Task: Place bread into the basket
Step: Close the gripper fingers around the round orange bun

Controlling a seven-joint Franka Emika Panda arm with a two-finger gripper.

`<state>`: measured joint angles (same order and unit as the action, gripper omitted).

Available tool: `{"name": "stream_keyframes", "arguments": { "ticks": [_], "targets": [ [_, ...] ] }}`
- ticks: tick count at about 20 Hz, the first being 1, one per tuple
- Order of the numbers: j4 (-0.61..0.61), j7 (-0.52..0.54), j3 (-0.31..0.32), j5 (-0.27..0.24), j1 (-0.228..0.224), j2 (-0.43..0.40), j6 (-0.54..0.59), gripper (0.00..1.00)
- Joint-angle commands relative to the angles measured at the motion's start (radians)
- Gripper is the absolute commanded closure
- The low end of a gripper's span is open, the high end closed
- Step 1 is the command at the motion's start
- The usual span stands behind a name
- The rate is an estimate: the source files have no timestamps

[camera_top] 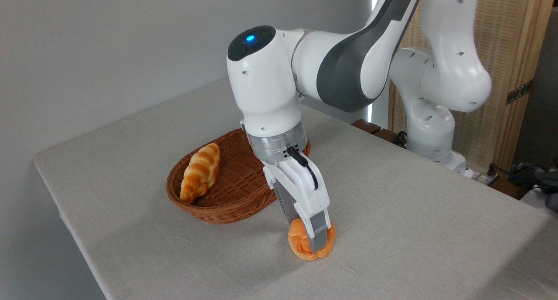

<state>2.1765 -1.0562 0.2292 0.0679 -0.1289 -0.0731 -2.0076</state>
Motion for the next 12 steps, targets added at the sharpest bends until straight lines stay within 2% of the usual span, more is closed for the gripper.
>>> {"name": "stream_keyframes", "arguments": {
  "ticks": [1, 5, 6, 12],
  "targets": [
    [0.006, -0.013, 0.007, 0.019, -0.008, 0.001, -0.022, 0.01],
    [0.008, -0.013, 0.007, 0.019, -0.006, 0.001, -0.031, 0.48],
    [0.006, -0.014, 0.007, 0.019, -0.006, 0.001, -0.031, 0.54],
    [0.006, -0.019, 0.007, 0.019, -0.006, -0.001, -0.031, 0.55]
  ]
}}
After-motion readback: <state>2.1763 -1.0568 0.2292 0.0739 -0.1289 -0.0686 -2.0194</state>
